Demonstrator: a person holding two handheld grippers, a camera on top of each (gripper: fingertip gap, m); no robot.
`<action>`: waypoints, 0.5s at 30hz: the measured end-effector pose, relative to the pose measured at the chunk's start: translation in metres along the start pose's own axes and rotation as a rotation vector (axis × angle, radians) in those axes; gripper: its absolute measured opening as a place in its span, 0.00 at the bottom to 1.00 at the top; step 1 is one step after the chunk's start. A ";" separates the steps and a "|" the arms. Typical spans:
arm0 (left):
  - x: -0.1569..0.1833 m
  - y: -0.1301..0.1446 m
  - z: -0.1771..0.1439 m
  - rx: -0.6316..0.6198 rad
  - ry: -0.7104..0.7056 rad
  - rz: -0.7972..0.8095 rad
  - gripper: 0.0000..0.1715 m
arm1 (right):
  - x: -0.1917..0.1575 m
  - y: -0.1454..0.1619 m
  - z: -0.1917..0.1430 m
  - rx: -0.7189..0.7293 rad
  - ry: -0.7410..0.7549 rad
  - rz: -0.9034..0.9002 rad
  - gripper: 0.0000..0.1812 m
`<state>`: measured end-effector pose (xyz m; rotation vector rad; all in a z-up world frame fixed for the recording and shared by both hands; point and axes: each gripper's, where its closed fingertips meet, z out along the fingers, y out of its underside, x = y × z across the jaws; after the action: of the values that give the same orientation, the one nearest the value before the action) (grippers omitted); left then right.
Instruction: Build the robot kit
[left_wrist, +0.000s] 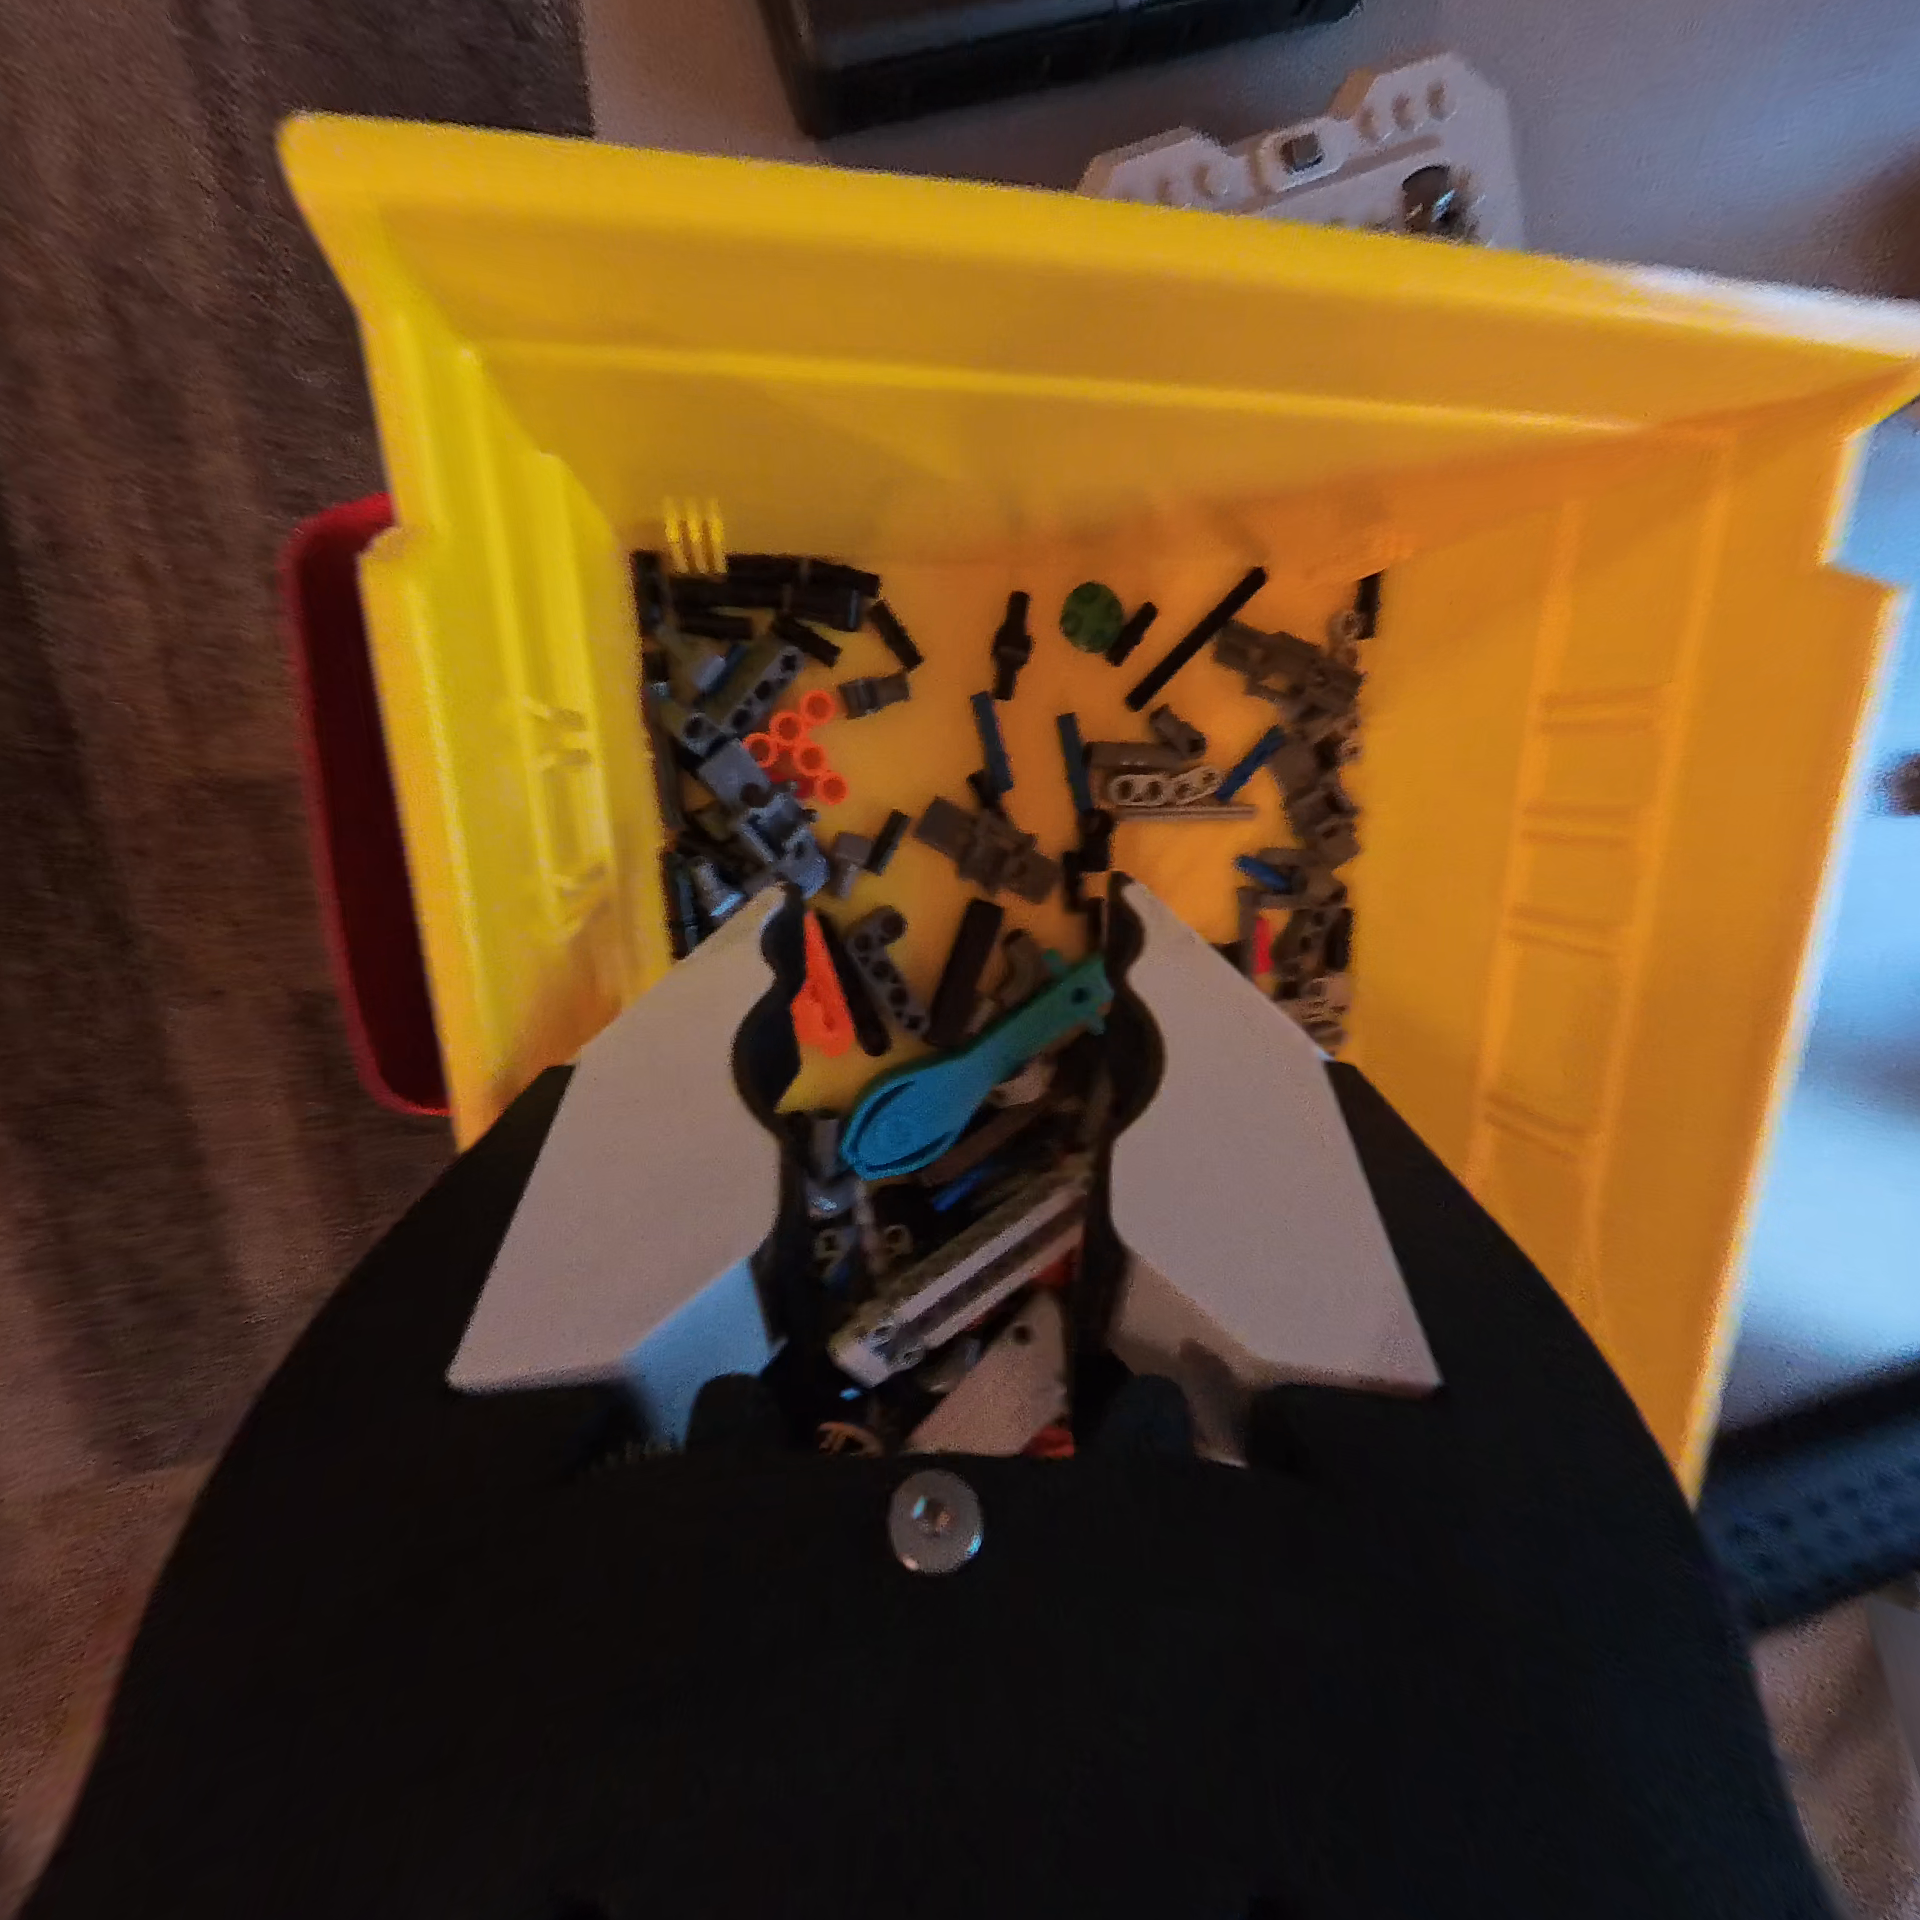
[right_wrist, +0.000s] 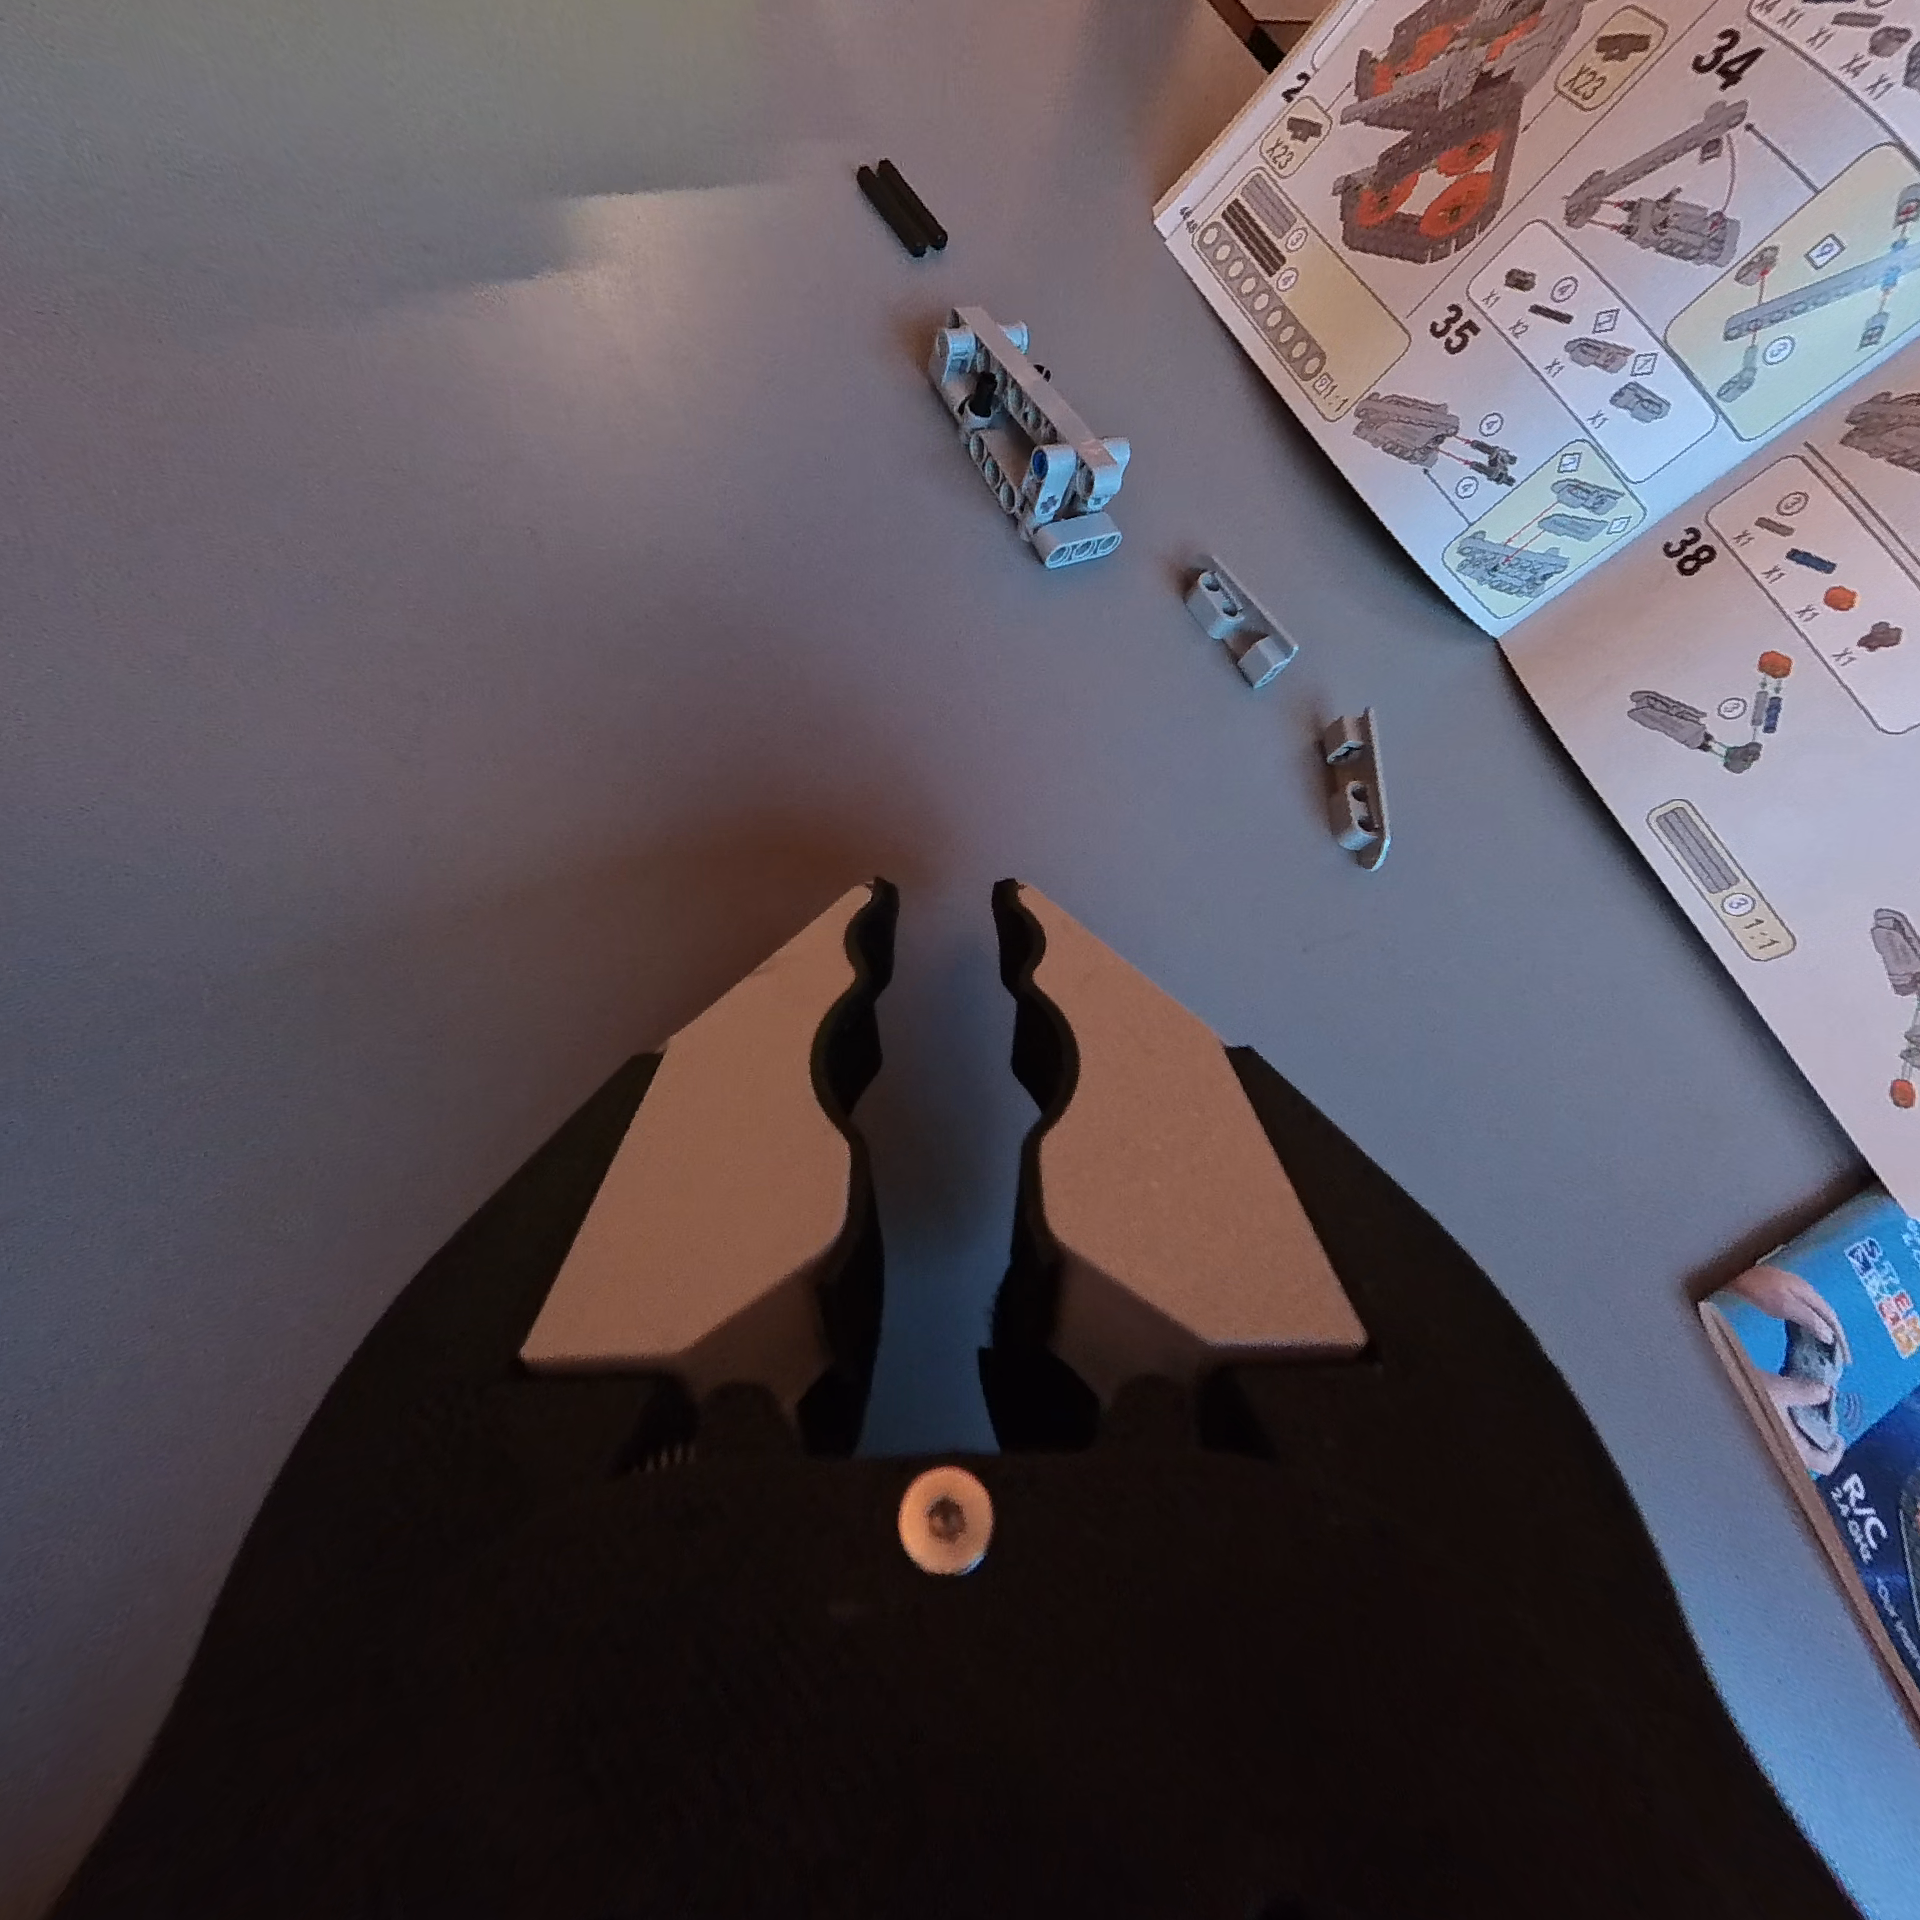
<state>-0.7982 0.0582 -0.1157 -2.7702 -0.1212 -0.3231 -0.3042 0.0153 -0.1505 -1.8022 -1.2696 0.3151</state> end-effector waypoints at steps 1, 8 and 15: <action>0.006 -0.002 0.002 0.007 0.049 -0.030 0.36 | 0.000 0.000 0.000 0.001 0.002 0.001 0.11; 0.007 0.001 0.026 -0.055 0.016 -0.056 0.53 | -0.001 0.001 0.000 -0.005 0.006 -0.016 0.11; 0.006 0.002 0.040 -0.085 -0.005 -0.042 0.61 | -0.001 0.001 0.001 -0.007 0.004 -0.015 0.11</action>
<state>-0.7836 0.0707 -0.1515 -2.8560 -0.1707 -0.3389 -0.3043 0.0149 -0.1518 -1.7978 -1.2818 0.2988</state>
